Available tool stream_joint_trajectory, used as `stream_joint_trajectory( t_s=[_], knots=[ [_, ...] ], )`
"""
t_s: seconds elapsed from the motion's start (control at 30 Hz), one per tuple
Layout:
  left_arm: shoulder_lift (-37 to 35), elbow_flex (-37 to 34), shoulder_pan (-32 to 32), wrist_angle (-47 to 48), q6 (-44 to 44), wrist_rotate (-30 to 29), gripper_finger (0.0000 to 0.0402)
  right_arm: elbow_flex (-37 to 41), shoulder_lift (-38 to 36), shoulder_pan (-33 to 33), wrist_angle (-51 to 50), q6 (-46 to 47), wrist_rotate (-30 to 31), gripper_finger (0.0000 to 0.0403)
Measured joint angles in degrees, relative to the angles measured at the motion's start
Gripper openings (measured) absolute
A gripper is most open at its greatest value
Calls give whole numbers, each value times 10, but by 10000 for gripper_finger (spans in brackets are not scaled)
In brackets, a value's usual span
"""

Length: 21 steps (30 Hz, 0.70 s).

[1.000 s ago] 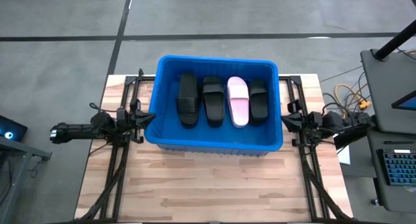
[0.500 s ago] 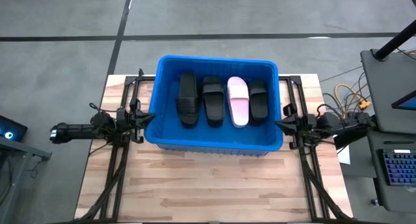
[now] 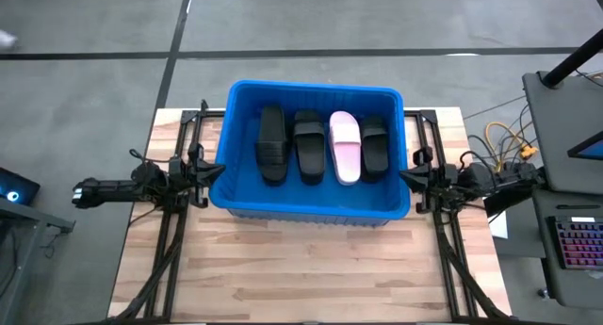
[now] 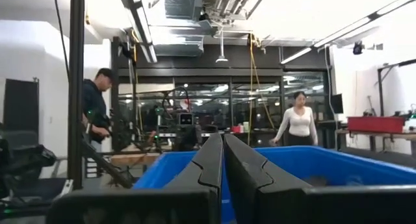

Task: Pick and place slides into bin
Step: Return to Home Position

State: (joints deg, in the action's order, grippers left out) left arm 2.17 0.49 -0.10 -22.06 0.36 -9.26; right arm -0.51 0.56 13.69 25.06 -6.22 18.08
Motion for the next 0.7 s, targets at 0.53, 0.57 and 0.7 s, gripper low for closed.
stream_joint_trajectory(
  t_s=[0.53, 0.57, 0.7],
  knots=[
    [-1, 0, 0, 0, 0, 0, 0, 0, 0, -63, -11, 61, -80, 8],
    [-1, 0, 0, 0, 0, 0, 0, 0, 0, -63, -15, 63, -81, 8],
    [0, 0, 0, 0, 0, 0, 0, -1, 0, -62, -41, 59, -76, 8]
  ],
)
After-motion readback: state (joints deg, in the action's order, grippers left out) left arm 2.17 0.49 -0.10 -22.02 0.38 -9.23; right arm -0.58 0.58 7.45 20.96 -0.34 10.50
